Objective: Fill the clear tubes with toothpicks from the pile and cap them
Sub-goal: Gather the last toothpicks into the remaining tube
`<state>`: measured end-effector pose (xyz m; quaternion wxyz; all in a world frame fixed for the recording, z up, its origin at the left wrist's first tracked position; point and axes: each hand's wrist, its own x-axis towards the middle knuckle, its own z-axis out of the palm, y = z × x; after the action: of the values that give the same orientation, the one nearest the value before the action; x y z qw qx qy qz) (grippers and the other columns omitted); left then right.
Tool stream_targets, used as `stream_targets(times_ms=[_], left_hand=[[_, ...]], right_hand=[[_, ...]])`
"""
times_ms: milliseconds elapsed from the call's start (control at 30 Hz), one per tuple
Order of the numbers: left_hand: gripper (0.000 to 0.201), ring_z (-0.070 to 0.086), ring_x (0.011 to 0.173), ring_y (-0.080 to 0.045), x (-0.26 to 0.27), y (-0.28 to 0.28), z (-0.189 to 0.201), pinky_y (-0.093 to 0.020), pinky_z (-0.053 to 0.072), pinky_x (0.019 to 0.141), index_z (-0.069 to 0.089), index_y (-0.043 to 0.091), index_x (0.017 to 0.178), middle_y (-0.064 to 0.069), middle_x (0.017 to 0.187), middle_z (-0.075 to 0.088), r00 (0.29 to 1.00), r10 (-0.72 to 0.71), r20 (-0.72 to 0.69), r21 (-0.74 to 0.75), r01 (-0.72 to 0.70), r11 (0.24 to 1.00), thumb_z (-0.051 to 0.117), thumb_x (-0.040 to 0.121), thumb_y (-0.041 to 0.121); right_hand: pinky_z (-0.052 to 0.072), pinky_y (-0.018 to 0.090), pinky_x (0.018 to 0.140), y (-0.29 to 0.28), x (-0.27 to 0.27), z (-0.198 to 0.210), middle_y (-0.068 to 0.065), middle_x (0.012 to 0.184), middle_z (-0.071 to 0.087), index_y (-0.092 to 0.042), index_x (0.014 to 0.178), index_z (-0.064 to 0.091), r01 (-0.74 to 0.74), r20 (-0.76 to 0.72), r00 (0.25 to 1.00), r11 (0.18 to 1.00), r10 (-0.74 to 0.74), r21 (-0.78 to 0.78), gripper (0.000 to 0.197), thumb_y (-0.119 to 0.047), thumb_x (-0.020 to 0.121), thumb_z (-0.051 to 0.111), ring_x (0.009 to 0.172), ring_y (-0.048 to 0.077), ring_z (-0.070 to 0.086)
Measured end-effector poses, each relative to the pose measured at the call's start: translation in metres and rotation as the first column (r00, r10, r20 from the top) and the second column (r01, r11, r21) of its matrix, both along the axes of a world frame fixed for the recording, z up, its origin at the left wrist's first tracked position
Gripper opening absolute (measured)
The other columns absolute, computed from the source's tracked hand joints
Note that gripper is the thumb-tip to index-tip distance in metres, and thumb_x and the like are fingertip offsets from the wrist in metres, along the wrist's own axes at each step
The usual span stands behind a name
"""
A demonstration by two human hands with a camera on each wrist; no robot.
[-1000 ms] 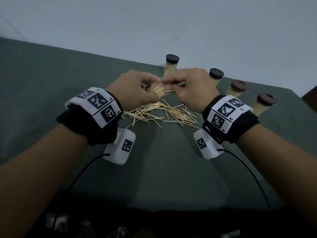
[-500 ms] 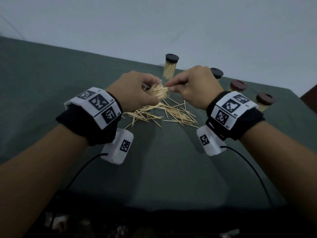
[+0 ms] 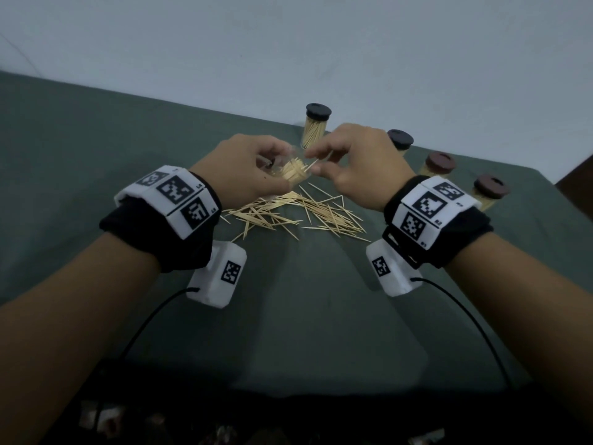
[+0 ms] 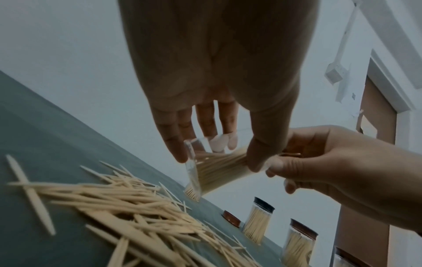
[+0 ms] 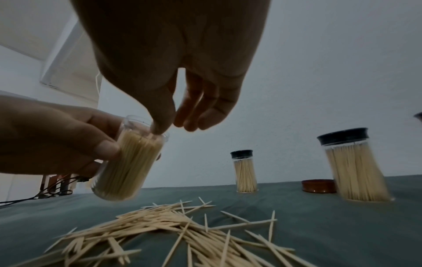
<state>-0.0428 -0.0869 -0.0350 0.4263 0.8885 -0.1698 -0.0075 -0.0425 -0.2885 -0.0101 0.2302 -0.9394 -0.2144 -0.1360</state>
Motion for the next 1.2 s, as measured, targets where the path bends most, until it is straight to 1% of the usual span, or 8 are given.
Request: stream_targets(times_ms=[167, 333, 533, 633, 767, 967, 1133, 1200], left_hand=[[0.048, 0.063, 0.103, -0.002, -0.003, -0.005, 0.001, -0.023, 0.051, 0.084, 0.063, 0.039, 0.119, 0.012, 0.106, 0.070, 0.999, -0.045, 0.004, 0.020, 0.045, 0.999, 0.079, 0.075, 0.028], [0.049, 0.064, 0.105, -0.002, -0.001, -0.003, 0.000, -0.038, 0.056, 0.088, 0.062, 0.036, 0.121, 0.013, 0.109, 0.069, 0.999, -0.039, -0.008, -0.015, 0.039, 0.999, 0.079, 0.076, 0.025], [0.049, 0.061, 0.108, 0.000, 0.000, -0.001, 0.001, -0.025, 0.049, 0.096, 0.059, 0.036, 0.118, 0.016, 0.114, 0.066, 0.999, -0.028, 0.046, -0.038, 0.029, 0.999, 0.080, 0.075, 0.023], [0.048, 0.061, 0.109, 0.000, 0.000, -0.002, 0.002, -0.028, 0.050, 0.098, 0.060, 0.033, 0.117, 0.017, 0.111, 0.066, 0.997, -0.035, 0.070, -0.054, 0.039, 0.998, 0.080, 0.075, 0.022], [0.050, 0.060, 0.110, 0.000, -0.002, -0.006, 0.002, -0.026, 0.049, 0.099, 0.062, 0.030, 0.120, 0.015, 0.113, 0.066, 0.988, -0.042, 0.149, -0.038, 0.048, 0.998, 0.080, 0.075, 0.020], [0.049, 0.059, 0.105, 0.007, -0.007, -0.015, 0.001, -0.014, 0.046, 0.095, 0.063, 0.028, 0.121, 0.018, 0.109, 0.066, 0.965, -0.110, 0.237, -0.012, 0.116, 0.993, 0.078, 0.075, 0.015], [0.050, 0.057, 0.110, 0.007, -0.005, -0.011, 0.001, -0.011, 0.045, 0.093, 0.061, 0.034, 0.118, 0.018, 0.112, 0.066, 0.967, -0.092, 0.236, -0.036, 0.103, 0.994, 0.079, 0.075, 0.016], [0.050, 0.058, 0.110, 0.006, -0.005, -0.011, 0.001, -0.013, 0.046, 0.094, 0.061, 0.034, 0.119, 0.018, 0.113, 0.066, 0.969, -0.102, 0.226, -0.038, 0.113, 0.993, 0.079, 0.076, 0.017]], right_hand=[[0.050, 0.026, 0.078, -0.003, -0.001, -0.001, -0.007, 0.085, 0.070, -0.025, 0.093, 0.078, -0.006, 0.062, 0.998, 1.000, 0.006, 0.009, 0.010, -0.026, 0.085, 0.073, 0.079, 0.008, 0.063], [0.046, 0.032, 0.093, -0.003, 0.000, -0.008, -0.001, 0.117, 0.067, -0.023, 0.114, 0.072, -0.159, 0.084, 0.980, 0.966, 0.179, -0.206, 0.046, 0.001, 0.083, 0.049, 0.108, 0.022, 0.060], [0.039, 0.027, 0.101, -0.004, 0.000, -0.005, 0.001, 0.130, 0.059, -0.030, 0.102, 0.075, -0.104, 0.040, 0.993, 0.986, 0.110, -0.132, 0.048, 0.007, 0.085, 0.049, 0.121, 0.019, 0.053], [0.035, 0.025, 0.103, -0.003, 0.001, -0.006, 0.004, 0.137, 0.053, -0.025, 0.116, 0.069, -0.085, 0.055, 0.994, 0.989, 0.091, -0.117, 0.050, 0.007, 0.086, 0.048, 0.127, 0.021, 0.049], [0.039, 0.043, 0.106, 0.001, -0.001, -0.009, 0.009, 0.145, 0.045, -0.024, 0.127, 0.062, -0.072, 0.011, 0.997, 0.969, 0.076, -0.235, 0.050, 0.002, 0.086, 0.051, 0.131, 0.029, 0.044], [0.043, 0.035, 0.102, 0.009, -0.007, -0.011, -0.001, 0.128, 0.057, -0.022, 0.110, 0.069, -0.087, -0.225, 0.973, 0.988, 0.058, -0.125, 0.043, 0.001, 0.078, 0.050, 0.117, 0.021, 0.053], [0.030, 0.015, 0.100, 0.011, -0.008, -0.006, -0.008, 0.141, 0.047, -0.022, 0.128, 0.062, -0.036, -0.167, 0.986, 0.983, 0.005, -0.179, 0.053, 0.002, 0.082, 0.052, 0.126, 0.014, 0.047], [0.031, 0.016, 0.102, 0.012, -0.008, -0.006, -0.007, 0.141, 0.047, -0.023, 0.130, 0.060, -0.048, -0.186, 0.982, 0.984, 0.015, -0.174, 0.056, 0.002, 0.081, 0.053, 0.126, 0.014, 0.047]])
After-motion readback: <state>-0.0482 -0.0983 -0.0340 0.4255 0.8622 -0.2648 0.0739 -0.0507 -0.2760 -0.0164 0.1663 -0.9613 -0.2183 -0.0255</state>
